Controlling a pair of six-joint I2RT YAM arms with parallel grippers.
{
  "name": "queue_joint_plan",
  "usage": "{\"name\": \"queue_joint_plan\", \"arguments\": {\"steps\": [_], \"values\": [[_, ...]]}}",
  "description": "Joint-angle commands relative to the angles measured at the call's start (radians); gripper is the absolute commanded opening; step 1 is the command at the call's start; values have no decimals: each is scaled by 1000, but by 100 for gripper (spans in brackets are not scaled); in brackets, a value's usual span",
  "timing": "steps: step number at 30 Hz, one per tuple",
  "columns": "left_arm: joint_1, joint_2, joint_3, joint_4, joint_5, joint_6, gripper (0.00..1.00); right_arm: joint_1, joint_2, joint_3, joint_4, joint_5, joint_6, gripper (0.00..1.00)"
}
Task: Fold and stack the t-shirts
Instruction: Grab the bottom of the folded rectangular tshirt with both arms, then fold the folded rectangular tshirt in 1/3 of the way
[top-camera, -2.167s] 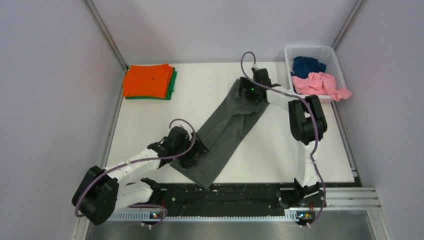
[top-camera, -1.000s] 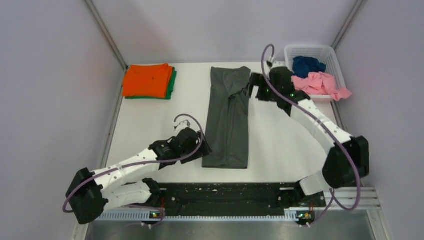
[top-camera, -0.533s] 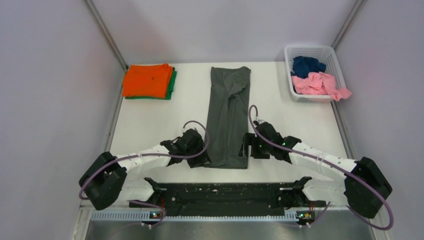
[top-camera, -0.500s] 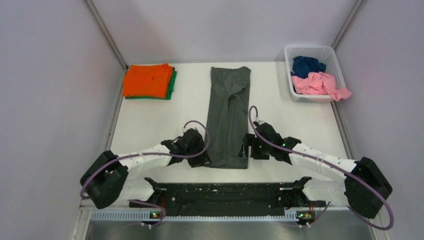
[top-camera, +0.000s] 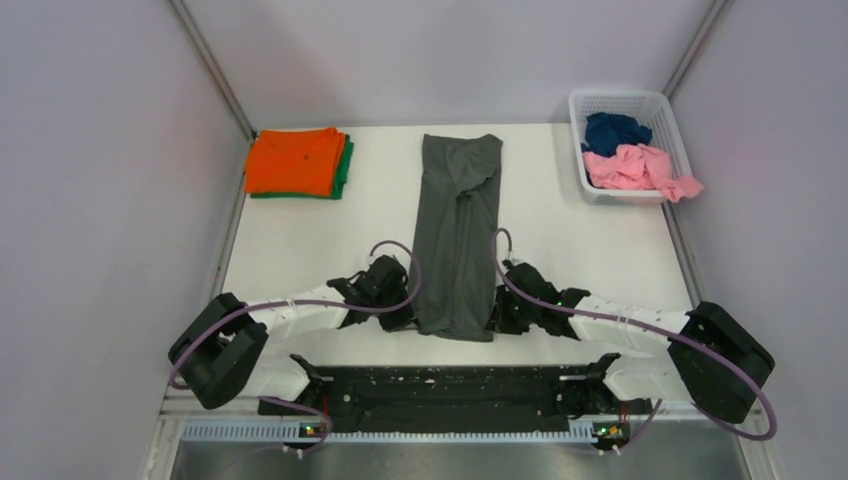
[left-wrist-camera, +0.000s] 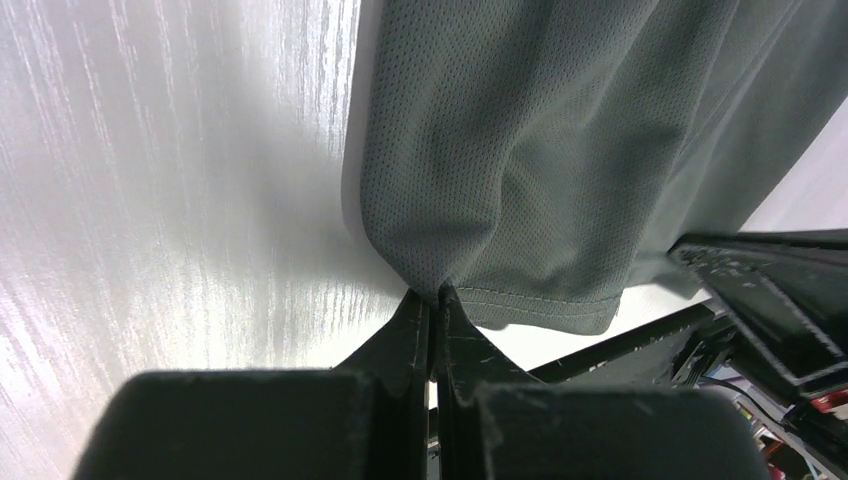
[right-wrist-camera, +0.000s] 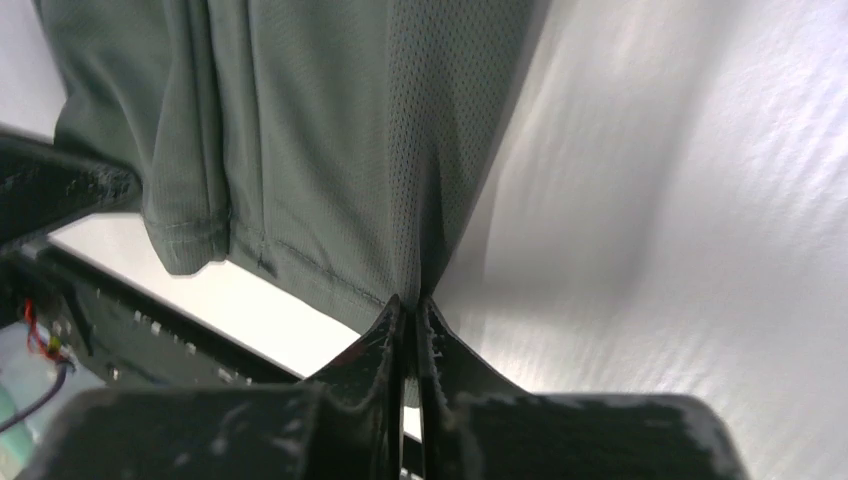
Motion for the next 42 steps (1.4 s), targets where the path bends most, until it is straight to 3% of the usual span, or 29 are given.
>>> {"name": "queue_joint_plan", "arguments": {"steps": [1, 5, 9, 15, 20, 29, 42], "values": [[-18, -34, -71, -51, -25, -34, 0, 73, -37, -49, 25, -21, 59, 0], [-114, -129, -131, -49, 2, -111, 0, 136, -161, -116, 10, -30, 127, 0], [-137, -201, -137, -139, 0, -133, 0, 173, -290, -156, -4, -68, 165, 0], [-136, -263, -24, -154, -15, -52, 0, 173, -371, -109, -63, -20, 134, 0], [-119, -138, 168, -216, -62, 28, 0, 140, -320, -28, -54, 35, 71, 0], [62, 124, 473, -240, 2, 167, 0, -149, -161, 117, 55, -61, -30, 0], [233, 447, 847, -293, 27, 310, 0, -402, 189, 356, 153, -182, -118, 0]]}}
